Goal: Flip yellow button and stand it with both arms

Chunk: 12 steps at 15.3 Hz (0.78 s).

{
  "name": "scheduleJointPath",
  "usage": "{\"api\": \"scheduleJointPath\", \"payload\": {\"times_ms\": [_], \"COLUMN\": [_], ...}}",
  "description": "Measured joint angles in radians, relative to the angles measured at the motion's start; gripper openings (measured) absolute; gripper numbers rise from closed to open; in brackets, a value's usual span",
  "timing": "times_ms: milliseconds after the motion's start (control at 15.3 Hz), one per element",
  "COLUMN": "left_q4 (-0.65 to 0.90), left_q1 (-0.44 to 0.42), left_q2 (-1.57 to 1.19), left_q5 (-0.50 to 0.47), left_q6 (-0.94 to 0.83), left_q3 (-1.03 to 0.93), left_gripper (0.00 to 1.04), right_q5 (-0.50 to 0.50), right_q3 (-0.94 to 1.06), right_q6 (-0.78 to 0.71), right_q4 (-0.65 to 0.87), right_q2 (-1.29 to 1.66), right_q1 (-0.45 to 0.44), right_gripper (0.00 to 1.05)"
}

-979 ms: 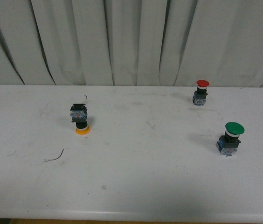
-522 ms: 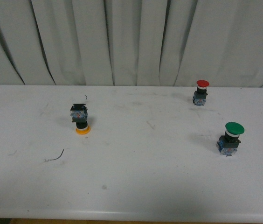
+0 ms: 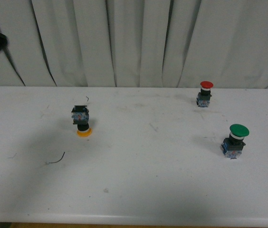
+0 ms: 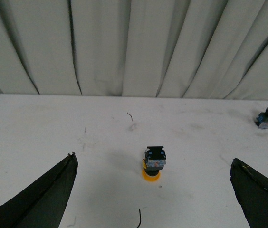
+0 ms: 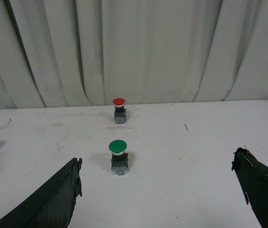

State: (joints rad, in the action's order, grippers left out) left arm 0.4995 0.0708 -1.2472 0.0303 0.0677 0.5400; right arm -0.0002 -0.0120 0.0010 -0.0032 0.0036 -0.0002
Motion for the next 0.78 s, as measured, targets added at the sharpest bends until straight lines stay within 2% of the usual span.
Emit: {"api": "scheduleJointPath", "payload": {"times_ms": [65,196,326,783], "left_q4": [-0.011,-0.053,-0.185,-0.435], "left_q1": [0.019,0.051,0.087,0.09], "left_q2": [-0.186,-0.391,-0.639,-0.798], "left_q5": [-0.002,-0.011,-0.032,-0.014], "left_q6": [-0.005,-0.012,-0.024,0.045], "left_q3": [0.11,0.255,0.491,0.734], "left_gripper": [0.98,0.98,0.98,0.98], "right_q5": [0.0,0.0,0.0,0.0], "right_q3": [0.0,0.0,0.0,0.0], "right_q6": [0.0,0.0,0.0,0.0], "right_q4": [0.0,0.0,0.0,0.0], "right_q2": [0.0,0.0,0.0,0.0], "right_q1": [0.0,0.0,0.0,0.0], "right_gripper": [0.98,0.98,0.98,0.98]}}
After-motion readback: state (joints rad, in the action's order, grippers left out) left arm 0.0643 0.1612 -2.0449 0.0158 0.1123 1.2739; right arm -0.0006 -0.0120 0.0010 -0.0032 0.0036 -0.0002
